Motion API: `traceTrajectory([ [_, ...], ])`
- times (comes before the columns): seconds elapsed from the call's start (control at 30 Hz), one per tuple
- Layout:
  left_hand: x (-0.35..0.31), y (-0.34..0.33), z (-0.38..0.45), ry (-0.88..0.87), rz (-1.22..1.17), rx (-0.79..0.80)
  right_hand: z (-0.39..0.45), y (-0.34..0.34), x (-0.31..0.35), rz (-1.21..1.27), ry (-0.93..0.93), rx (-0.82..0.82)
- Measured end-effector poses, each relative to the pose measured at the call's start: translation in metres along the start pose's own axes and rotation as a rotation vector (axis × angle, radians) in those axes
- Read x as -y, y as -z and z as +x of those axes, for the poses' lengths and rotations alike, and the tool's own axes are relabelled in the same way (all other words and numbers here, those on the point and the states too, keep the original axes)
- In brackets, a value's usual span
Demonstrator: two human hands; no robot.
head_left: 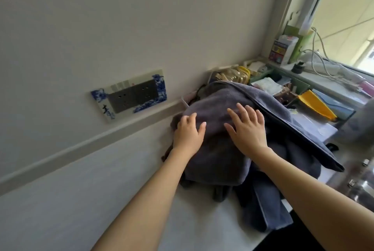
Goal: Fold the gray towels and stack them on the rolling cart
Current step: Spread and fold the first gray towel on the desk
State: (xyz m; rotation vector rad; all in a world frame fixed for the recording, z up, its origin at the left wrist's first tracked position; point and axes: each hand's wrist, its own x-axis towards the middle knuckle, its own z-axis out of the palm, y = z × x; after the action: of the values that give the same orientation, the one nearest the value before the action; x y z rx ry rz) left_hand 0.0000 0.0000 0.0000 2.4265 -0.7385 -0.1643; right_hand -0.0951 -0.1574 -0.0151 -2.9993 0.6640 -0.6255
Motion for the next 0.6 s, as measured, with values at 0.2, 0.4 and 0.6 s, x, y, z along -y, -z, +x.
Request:
traceTrajectory([
  [0.2, 0.014, -0.031, 0.025, 0.296, -0.086, 0.093, 0.013, -0.006, -0.024, 0.092, -0.144, -0.069],
  [0.4, 0.015, -0.022, 0.038, 0.307, -0.003, -0.163, 0.041, -0.005, -0.037, 0.175, -0.273, -0.059],
  [0.6, 0.008, -0.019, 0.048, 0.346, -0.024, -0.104, 0.056, -0.008, -0.045, 0.313, -0.411, -0.131],
])
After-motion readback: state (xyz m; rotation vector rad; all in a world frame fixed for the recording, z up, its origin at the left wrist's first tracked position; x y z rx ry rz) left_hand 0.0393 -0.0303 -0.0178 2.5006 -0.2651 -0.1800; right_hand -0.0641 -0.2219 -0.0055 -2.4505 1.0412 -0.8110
